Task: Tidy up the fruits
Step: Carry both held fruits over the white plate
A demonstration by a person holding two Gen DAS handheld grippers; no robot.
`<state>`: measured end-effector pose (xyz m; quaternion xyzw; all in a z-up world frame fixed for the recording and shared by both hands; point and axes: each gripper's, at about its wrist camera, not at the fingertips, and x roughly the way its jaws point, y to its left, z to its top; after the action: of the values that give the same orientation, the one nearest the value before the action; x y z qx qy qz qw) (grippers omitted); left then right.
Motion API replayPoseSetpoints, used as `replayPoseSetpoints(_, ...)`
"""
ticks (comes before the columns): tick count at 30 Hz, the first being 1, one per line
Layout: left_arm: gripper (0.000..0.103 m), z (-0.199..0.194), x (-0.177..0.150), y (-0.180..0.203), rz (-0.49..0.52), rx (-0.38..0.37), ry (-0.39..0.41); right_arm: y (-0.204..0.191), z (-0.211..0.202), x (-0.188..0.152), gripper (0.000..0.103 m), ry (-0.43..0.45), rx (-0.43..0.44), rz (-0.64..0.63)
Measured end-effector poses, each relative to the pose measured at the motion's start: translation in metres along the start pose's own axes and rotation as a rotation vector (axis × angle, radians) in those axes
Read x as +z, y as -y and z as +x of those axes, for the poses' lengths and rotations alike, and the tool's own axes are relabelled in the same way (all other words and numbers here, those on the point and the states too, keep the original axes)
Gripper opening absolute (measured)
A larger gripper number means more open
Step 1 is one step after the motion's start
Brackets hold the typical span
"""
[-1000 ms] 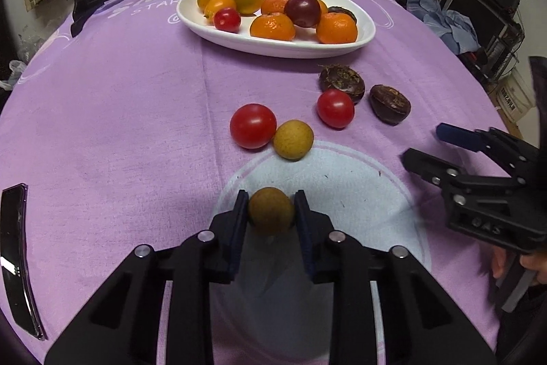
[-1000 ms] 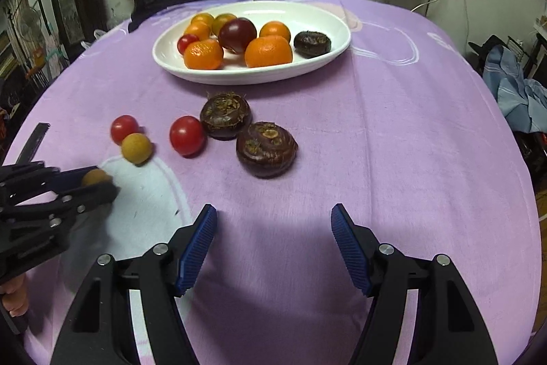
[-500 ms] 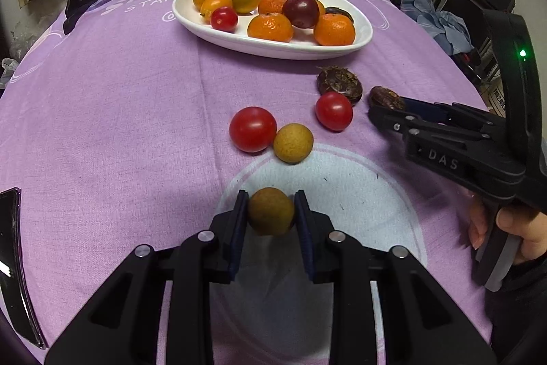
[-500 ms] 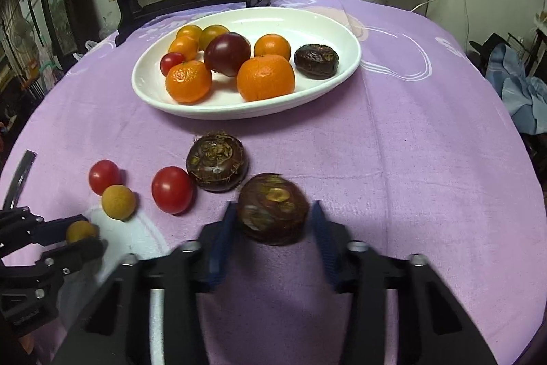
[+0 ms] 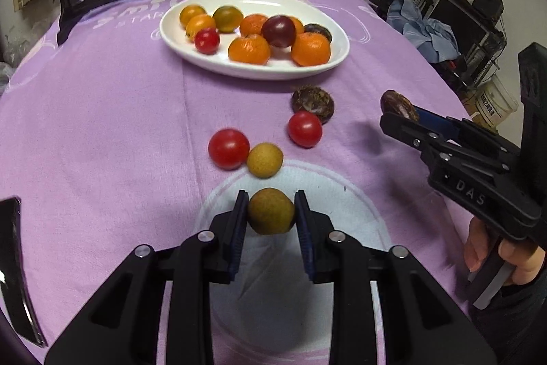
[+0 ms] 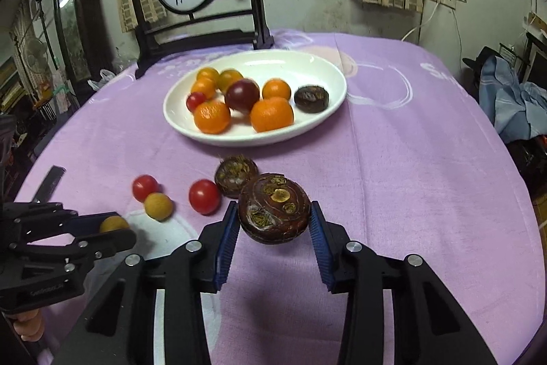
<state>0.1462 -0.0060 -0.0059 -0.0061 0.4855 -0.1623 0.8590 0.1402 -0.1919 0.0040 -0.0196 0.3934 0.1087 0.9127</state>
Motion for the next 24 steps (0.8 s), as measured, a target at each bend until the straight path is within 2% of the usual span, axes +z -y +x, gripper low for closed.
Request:
replayPoseSetpoints(7, 0.027, -0.015, 0.045, 0.006, 0.044, 0.057, 0.047, 0.001, -0.007, 0.02, 0.042, 0.04, 0.022, -0.002)
replayPoseSetpoints(10, 0.027, -0.012, 0.067, 0.001, 0.031, 0.085, 0.058, 0.0, -0.001, 0.036, 0.042, 0.053, 0.027, -0.009)
replayPoseSetpoints(18, 0.027, 0.023, 0.128, -0.028, -0.063, 0.12, 0.062, -0.011, 0.036, 0.082, 0.042, 0.06, 0.029, -0.06)
replayPoseSetpoints(24, 0.027, 0.054, 0.162, -0.039, -0.076, 0.165, 0.051, -0.003, 0.073, 0.114, 0.042, 0.051, 0.007, -0.039)
